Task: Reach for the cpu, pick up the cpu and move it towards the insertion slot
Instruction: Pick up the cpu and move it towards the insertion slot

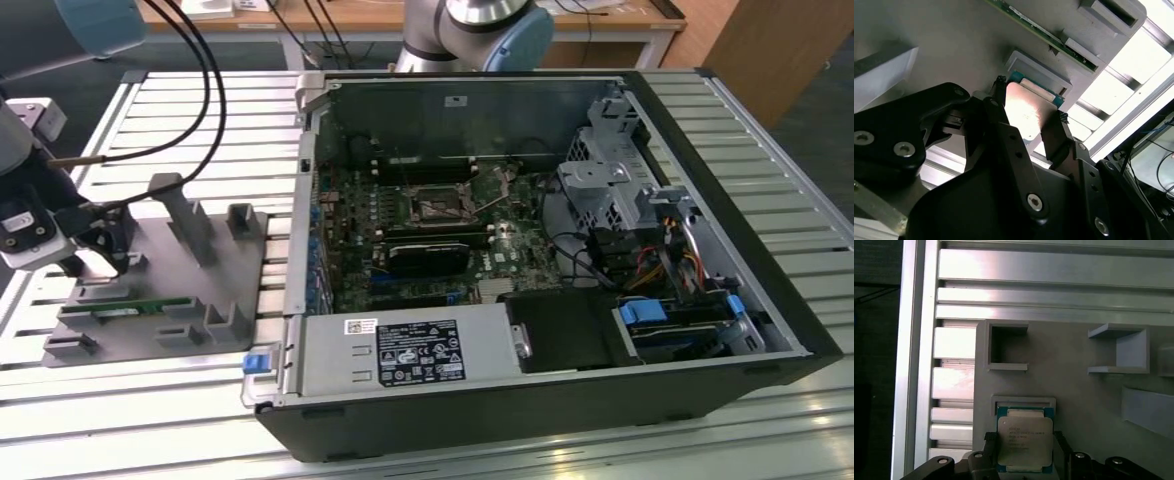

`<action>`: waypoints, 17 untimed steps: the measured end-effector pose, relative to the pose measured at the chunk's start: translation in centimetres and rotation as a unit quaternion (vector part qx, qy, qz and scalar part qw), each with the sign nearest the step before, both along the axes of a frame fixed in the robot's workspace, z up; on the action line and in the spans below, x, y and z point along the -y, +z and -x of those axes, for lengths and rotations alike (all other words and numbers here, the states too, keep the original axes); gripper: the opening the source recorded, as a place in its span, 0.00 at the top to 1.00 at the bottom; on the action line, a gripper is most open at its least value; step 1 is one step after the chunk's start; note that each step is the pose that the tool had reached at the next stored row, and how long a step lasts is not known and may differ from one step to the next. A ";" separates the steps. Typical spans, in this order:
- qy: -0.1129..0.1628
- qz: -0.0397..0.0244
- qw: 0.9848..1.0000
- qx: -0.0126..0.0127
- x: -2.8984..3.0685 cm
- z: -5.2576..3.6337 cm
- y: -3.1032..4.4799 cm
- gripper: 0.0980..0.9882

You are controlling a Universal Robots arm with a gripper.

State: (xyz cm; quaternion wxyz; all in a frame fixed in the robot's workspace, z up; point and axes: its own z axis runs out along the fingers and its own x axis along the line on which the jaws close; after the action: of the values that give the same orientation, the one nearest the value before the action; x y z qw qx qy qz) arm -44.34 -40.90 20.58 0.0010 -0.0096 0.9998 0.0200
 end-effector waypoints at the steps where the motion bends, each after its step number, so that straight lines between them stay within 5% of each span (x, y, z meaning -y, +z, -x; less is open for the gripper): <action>1: 0.000 0.000 1.000 0.000 0.00 0.00 0.03 0.51; 17: 0.000 0.000 1.000 0.000 0.00 0.00 0.53 0.51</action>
State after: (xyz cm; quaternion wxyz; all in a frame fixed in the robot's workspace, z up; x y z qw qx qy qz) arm -44.34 -40.90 21.11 0.0010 -0.0096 0.9998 0.0200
